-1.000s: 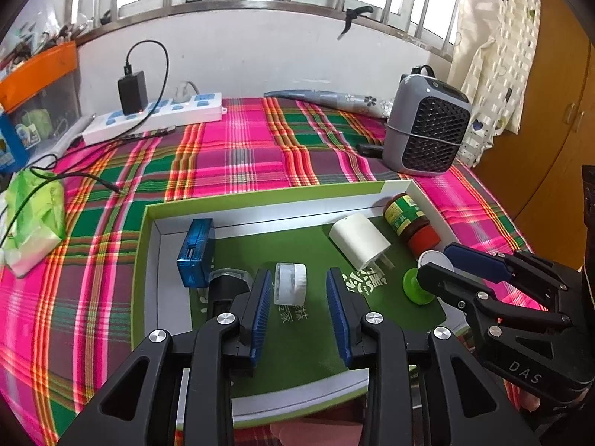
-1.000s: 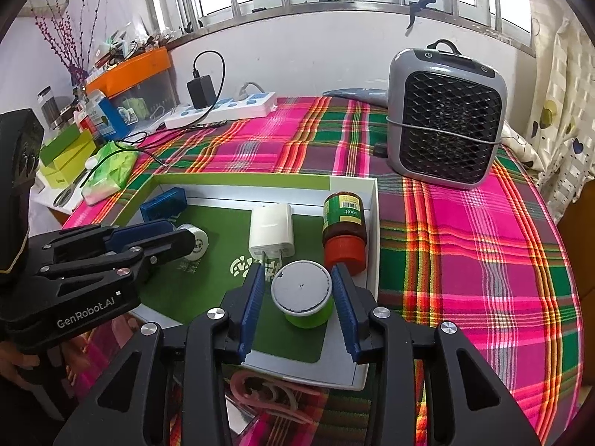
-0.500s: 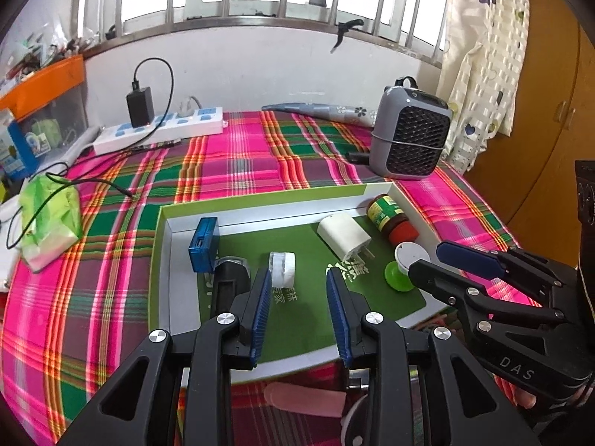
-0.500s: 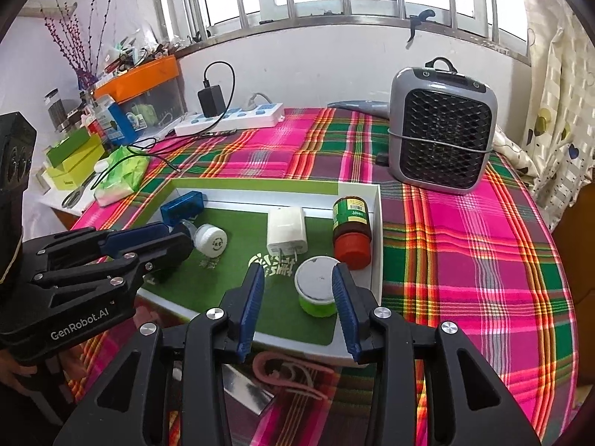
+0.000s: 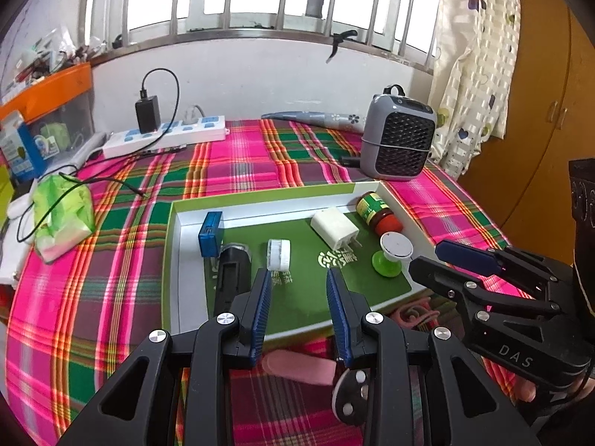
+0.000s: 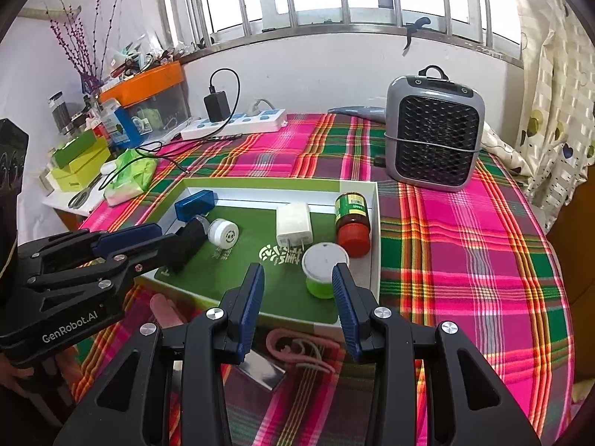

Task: Organize rigid objects
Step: 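Move both open tools back toward the black disc and pink clips on the cloth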

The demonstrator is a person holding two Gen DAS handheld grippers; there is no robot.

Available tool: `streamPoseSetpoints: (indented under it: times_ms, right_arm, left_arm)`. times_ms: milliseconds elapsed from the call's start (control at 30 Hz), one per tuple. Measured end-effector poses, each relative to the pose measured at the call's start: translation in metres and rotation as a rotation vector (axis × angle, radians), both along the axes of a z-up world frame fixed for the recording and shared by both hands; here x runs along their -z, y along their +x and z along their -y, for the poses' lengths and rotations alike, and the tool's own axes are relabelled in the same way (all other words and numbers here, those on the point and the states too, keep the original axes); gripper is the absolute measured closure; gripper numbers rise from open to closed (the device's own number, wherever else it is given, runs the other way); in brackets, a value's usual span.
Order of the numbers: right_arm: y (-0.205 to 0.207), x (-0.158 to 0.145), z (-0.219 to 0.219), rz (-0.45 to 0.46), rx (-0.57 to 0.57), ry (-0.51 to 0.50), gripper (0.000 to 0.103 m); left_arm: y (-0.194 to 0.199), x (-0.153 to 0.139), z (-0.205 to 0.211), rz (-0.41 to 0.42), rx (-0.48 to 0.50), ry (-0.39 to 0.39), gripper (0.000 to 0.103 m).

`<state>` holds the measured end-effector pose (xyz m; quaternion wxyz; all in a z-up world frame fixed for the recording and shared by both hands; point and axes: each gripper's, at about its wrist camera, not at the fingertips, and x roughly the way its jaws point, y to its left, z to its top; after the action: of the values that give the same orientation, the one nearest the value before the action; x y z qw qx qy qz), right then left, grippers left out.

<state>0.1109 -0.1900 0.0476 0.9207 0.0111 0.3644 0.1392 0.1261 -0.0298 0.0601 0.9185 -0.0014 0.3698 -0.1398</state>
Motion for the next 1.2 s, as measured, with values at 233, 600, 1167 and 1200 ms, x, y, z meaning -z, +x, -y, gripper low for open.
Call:
streamPoseSetpoints:
  times_ms: [233, 600, 1167, 1200]
  right_arm:
    - [-0.012, 0.0, 0.001, 0.008, -0.004, 0.004, 0.063]
    - [-0.028, 0.002, 0.004, 0.01, 0.002, 0.002, 0.063]
    - [-0.046, 0.01, 0.014, -0.003, 0.013, 0.003, 0.063]
    - [-0.046, 0.01, 0.015, -0.004, 0.014, 0.004, 0.063]
  left_arm:
    - [-0.013, 0.0, -0.005, 0.007, -0.003, -0.005, 0.073]
    - [-0.03, 0.005, -0.014, 0.004, -0.001, -0.014, 0.073]
    - [-0.05, 0.018, -0.018, -0.053, 0.049, -0.079, 0.068]
    - [-0.05, 0.019, -0.018, -0.054, 0.052, -0.079, 0.068]
